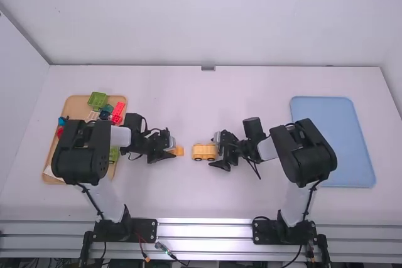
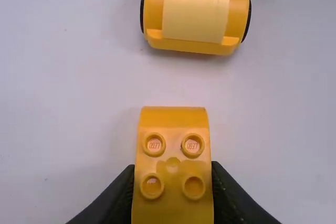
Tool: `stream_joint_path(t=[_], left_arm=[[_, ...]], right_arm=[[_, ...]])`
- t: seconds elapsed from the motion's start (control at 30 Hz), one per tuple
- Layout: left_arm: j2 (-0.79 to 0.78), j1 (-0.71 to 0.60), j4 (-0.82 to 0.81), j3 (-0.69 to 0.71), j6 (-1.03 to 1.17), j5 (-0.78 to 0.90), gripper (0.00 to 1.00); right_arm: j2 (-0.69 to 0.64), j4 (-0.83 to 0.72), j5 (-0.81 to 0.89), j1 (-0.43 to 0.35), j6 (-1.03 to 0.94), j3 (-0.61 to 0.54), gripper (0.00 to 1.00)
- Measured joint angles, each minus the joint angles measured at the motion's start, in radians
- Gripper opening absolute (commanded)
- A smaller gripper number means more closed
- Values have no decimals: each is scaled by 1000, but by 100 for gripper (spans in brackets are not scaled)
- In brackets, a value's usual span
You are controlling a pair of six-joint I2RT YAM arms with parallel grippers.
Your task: Assemble lego blocks to make yellow taxi
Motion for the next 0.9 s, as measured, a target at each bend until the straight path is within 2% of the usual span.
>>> stream_joint_path(t=[0.33, 0.43, 0.53, 0.7, 0.9], left_arm=[[0, 0, 0, 0, 0, 0, 31], [0, 0, -1, 0, -3, 0, 43], [0, 0, -3, 0, 0, 1, 48], [0, 0, -8, 0, 16, 8, 43], [0, 7, 2, 0, 56, 55, 43]], right_arm=[[0, 2, -4, 0, 0, 0, 99], [0, 1, -5, 0, 0, 0, 99], [0, 1, -6, 0, 0, 0, 99], [0, 1, -7, 0, 1, 0, 99], [0, 1, -7, 0, 1, 0, 99]])
